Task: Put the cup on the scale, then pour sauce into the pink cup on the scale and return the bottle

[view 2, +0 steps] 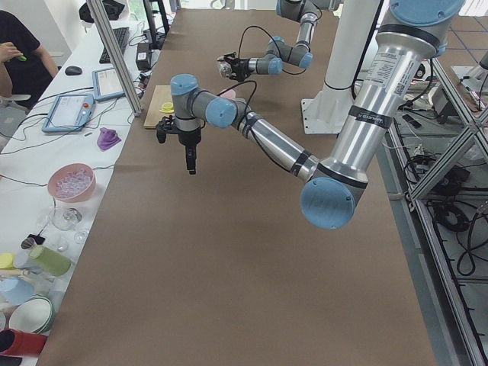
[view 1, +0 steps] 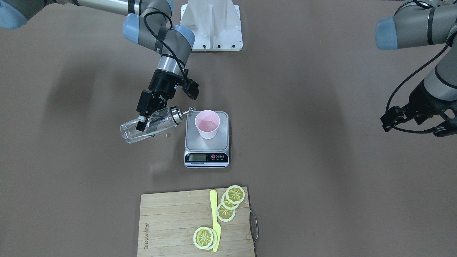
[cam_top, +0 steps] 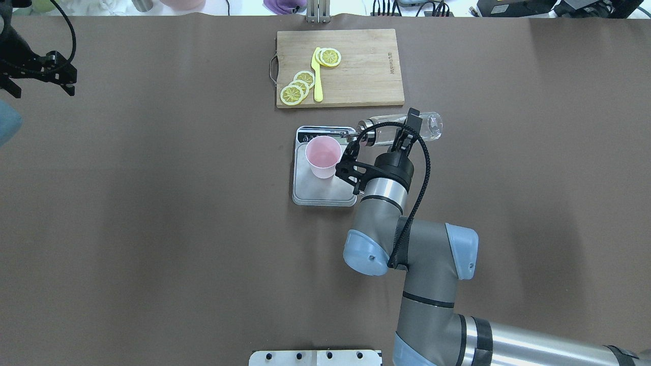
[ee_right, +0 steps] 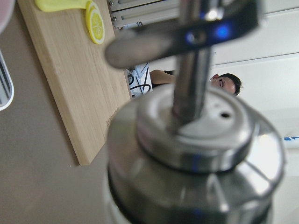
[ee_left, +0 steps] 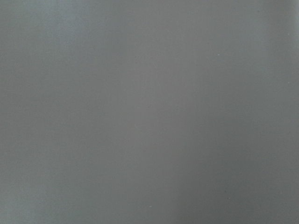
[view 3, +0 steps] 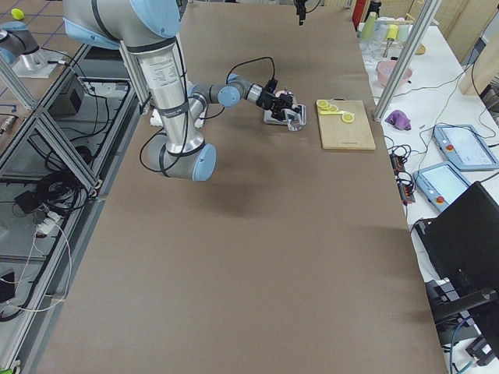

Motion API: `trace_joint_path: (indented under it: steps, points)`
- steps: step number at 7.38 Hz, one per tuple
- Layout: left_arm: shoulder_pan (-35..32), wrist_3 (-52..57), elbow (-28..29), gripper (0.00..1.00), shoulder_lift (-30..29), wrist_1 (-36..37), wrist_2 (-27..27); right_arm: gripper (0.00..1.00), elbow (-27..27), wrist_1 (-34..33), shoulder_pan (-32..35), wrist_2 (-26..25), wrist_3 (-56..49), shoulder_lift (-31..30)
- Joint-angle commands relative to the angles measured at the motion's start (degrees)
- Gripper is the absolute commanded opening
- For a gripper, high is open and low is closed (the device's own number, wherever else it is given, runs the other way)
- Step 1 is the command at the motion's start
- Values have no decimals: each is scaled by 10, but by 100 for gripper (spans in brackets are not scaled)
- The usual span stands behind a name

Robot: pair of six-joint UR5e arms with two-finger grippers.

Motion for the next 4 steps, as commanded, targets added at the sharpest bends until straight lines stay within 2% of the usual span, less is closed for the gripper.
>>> trace_joint_path:
  steps: [1, 4]
  points:
    - [-1, 1, 4, 98, 0, -1, 0, 0, -19, -3, -4, -28, 0, 4]
    - [-1, 1, 19, 98, 0, -13, 0, 0, -40, -6, -3, -89, 0, 2]
